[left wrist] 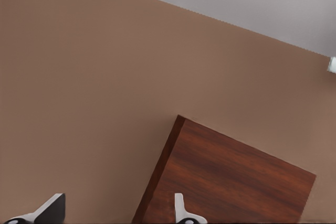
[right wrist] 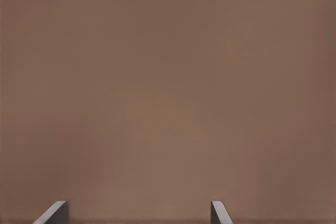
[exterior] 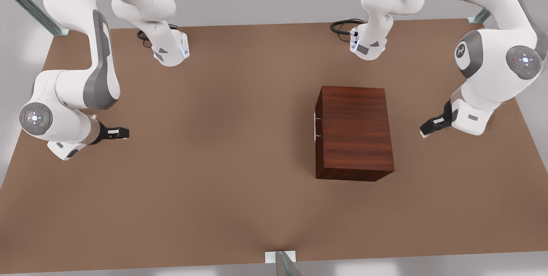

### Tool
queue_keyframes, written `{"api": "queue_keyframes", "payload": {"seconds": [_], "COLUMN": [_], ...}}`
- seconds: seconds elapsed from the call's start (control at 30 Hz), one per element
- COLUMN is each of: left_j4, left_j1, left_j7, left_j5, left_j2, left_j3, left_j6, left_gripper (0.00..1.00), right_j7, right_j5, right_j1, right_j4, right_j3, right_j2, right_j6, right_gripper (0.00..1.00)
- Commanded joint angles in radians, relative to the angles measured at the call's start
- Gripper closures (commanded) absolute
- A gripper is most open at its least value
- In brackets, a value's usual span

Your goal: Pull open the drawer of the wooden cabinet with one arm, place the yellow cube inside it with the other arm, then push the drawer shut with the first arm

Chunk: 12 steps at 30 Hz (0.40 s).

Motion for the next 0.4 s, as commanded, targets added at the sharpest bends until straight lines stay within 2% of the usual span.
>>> {"api": "queue_keyframes", "payload": {"seconds": [0.0, 0.07, 0.1, 0.37], "left_j4": [0.073, -0.011, -0.141, -0.120], "left_j1": [-0.038, -0.040, -0.040, -0.041], "left_j7": [0.338, 0.307, 0.307, 0.307], "left_j5": [-0.004, -0.013, -0.016, -0.027], "left_j2": [0.063, 0.014, -0.059, -0.042], "left_j3": [-0.012, -0.011, -0.010, -0.012], "left_j6": [-0.124, -0.086, -0.006, 0.003], "left_gripper": [0.00, 0.00, 0.00, 0.00], "right_j7": [-0.004, -0.003, -0.003, -0.004], "right_j5": [0.001, 0.001, 0.001, 0.001], "right_j1": [0.000, 0.000, 0.000, 0.000], "right_j4": [0.000, 0.000, 0.000, 0.000], "right_j3": [0.000, 0.000, 0.000, -0.002], "right_j2": [0.000, 0.000, -0.001, 0.000], "right_j6": [0.000, 0.000, 0.000, 0.000], "right_gripper": [0.00, 0.00, 0.00, 0.00]}}
